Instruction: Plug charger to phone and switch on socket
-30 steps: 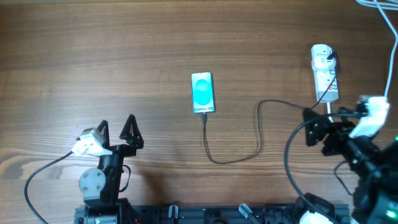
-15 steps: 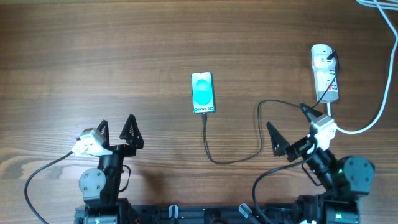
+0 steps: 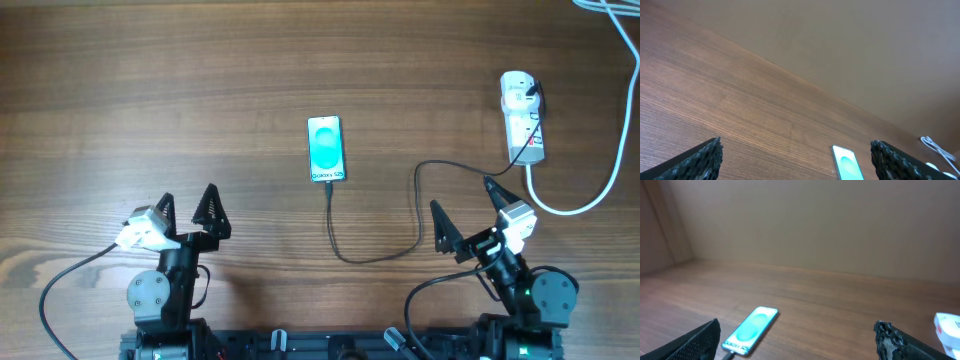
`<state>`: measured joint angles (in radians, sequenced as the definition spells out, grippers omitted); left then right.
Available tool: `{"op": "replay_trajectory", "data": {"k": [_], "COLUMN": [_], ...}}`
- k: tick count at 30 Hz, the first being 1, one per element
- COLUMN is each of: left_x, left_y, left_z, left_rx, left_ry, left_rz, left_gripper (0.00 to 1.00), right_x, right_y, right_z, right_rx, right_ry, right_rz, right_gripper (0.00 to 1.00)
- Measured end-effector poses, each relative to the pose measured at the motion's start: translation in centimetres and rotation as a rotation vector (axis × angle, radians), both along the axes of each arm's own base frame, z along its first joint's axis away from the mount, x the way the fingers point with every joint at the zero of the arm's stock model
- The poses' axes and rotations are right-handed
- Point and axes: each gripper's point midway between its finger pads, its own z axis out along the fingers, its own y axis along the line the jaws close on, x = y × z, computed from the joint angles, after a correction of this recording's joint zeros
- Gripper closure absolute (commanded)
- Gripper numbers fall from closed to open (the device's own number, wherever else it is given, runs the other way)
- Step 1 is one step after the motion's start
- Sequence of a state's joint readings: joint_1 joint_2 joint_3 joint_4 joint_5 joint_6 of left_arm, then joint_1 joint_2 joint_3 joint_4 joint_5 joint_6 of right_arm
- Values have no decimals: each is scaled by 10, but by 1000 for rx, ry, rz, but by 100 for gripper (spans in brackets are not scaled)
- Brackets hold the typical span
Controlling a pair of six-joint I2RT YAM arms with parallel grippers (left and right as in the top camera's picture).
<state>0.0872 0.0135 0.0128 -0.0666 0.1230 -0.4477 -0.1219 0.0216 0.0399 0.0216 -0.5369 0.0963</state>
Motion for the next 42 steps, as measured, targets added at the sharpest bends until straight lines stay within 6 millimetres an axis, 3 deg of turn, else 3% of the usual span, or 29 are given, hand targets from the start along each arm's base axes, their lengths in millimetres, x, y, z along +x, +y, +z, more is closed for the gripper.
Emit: {"op": "replay_trajectory", "data": {"k": [5, 16, 42], "left_x": [0, 0, 0], "left_y": [0, 0, 0], "left_z": [0, 0, 0], "left_rx": [0, 0, 0], "left_ry": [0, 0, 0], "left_rz": [0, 0, 0], "left_gripper": [0, 0, 0], "right_x": [5, 9, 9], "right_y": [-9, -18, -19], "right_z": [-13, -12, -13], "right_rx": [56, 76, 171], "right_ry": [45, 46, 83], "right_rz": [-51, -107, -110], "right_gripper": [0, 0, 0]}}
